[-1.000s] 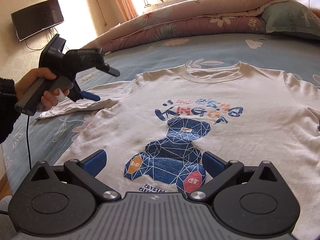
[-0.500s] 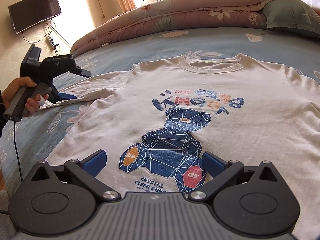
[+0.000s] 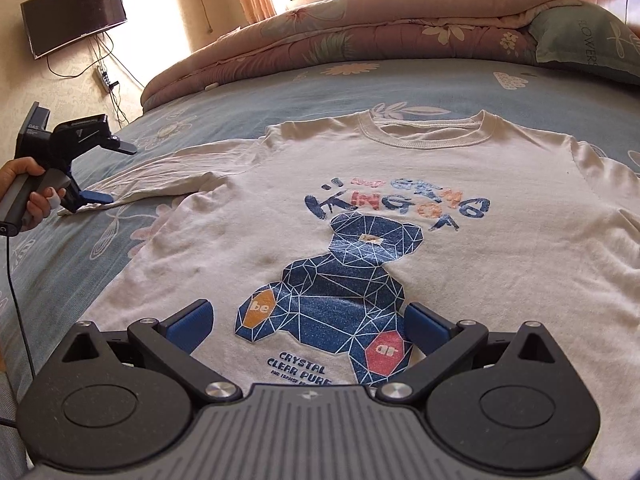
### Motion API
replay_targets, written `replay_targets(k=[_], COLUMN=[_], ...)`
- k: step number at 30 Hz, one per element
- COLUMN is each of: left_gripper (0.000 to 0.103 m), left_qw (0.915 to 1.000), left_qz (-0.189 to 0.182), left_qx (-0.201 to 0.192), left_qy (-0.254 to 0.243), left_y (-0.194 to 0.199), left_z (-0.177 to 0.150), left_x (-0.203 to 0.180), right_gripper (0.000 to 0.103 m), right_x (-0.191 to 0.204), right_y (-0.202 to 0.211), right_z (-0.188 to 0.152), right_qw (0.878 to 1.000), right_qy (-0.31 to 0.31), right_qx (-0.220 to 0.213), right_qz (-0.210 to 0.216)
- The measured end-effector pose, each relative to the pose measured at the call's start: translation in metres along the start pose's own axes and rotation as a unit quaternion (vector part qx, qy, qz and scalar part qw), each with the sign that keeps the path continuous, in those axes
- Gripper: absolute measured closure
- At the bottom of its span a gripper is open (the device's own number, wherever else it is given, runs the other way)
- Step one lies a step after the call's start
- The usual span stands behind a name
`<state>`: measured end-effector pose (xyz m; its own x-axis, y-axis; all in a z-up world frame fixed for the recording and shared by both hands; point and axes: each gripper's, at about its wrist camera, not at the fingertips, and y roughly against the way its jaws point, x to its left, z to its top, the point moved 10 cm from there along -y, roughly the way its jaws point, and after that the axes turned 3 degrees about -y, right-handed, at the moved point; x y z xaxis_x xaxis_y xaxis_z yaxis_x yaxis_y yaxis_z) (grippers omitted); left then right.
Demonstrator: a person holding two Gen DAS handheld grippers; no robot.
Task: Fold clothes
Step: 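Press the open left gripper along the sleeve from cuff to shoulder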
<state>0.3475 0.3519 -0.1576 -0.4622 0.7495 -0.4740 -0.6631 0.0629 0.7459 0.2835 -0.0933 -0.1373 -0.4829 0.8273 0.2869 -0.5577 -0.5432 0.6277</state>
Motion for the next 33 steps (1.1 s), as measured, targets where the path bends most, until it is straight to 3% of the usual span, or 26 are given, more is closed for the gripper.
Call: replay_targets(k=[4,8,12,18,21,25,26,29,33], left_gripper=[0.001,0.001,0.001,0.001,0.001,0.001,0.001,0.001,0.001], left_qw=[0.9991,0.9986,0.9990,0.9952,0.9913,0.9760,0.9746,0.9834,0.9876], left_qz=[0.016,0.043,0.040,0.086,0.130,0.191,0.191,0.131,0.008], left_qx=[-0.039,-0.023,-0.015,-0.038,0.006,0.032,0.037,0.049,0.079], left_qy=[0.006,0.018,0.013,-0.026,-0.021,-0.100,-0.110,-0.116,-0.135], left_y=[0.011,-0.002,0.014,0.020,-0.001,-0.003,-0.001,0.006,0.008], left_z=[0.029,0.020,0.004,0.030,0.020,0.000,-0.005,-0.023,-0.063], left_x=[0.021,0.047,0.053,0.050,0.061,0.044,0.035,-0.012,-0.103], right_gripper=[0.000,0.000,0.000,0.000,0.000,0.000,0.000,0.000,0.000], right_x=[0.000,0.001,0.002,0.001,0.002,0.002,0.001,-0.001,-0.003], right_y=[-0.001,-0.003,-0.003,-0.003,-0.004,-0.004,-0.003,-0.002,0.000], right_z=[0.000,-0.002,-0.003,-0.002,-0.002,-0.002,-0.001,0.000,0.001], right_qw=[1.000,1.000,0.999,1.000,0.999,1.000,1.000,1.000,1.000], right_qy=[0.002,0.019,0.028,0.024,0.030,0.029,0.026,0.013,-0.003], right_qx=[-0.003,-0.005,-0.004,-0.006,-0.006,-0.004,-0.003,0.000,0.002], right_qz=[-0.003,-0.011,-0.014,-0.011,-0.014,-0.012,-0.011,-0.008,-0.001])
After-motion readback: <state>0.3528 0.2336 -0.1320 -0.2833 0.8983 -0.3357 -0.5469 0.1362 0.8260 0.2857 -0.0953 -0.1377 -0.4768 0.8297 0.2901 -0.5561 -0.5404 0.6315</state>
